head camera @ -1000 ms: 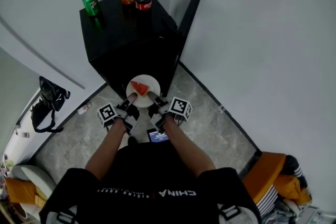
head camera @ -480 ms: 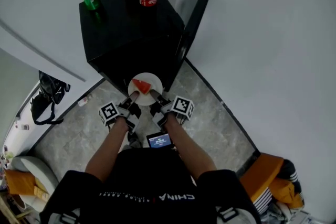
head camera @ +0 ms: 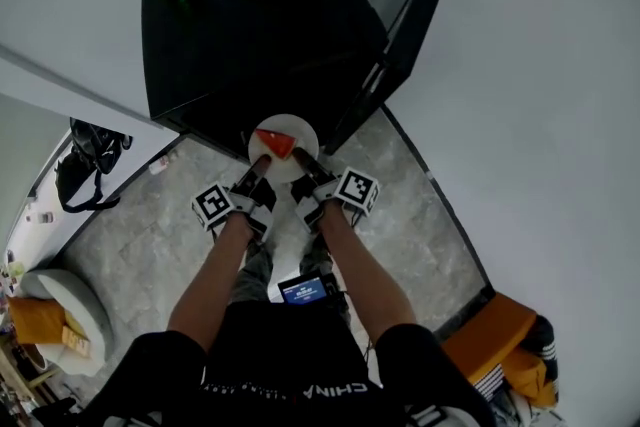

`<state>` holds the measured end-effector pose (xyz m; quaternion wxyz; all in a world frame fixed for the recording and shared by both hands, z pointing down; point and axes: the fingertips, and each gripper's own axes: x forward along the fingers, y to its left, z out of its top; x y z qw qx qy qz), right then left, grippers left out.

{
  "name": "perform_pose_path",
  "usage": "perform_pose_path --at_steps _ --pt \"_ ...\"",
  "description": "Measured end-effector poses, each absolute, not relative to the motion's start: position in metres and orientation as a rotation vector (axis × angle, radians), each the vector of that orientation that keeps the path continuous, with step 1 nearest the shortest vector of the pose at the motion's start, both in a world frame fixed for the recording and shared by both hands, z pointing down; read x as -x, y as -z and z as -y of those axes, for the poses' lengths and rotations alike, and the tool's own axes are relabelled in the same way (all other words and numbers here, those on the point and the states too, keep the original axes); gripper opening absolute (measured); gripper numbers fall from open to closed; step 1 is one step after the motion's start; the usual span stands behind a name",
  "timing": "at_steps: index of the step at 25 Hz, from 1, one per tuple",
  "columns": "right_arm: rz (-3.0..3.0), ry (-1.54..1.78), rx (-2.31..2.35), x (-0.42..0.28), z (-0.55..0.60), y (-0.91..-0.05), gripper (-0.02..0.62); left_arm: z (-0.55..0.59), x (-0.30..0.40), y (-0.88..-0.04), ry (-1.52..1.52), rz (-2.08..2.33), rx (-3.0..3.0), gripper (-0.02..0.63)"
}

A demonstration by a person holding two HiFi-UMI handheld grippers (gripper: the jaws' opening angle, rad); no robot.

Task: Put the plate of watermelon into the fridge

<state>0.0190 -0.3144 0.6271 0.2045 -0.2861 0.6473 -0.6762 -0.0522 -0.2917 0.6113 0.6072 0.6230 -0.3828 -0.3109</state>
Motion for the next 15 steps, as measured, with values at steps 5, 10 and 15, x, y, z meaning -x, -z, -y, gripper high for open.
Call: perform_pose_path --at_steps 5,10,15 --pt "-1.756 1.878 0.825 -0.019 0.343 -0.654 0.028 0.307 0.055 -0.63 0.729 0.924 -1.467 0.044" --pt "-1.75 1.852 0.845 -0.018 0.366 -0.683 0.028 0.316 0.047 -0.659 0.772 0.911 -1.398 0.043" --pt "-1.758 1.857 0.837 -0.009 0.389 -0.707 0.028 0.345 0.043 -0.686 0.801 0.95 -1.375 0.043"
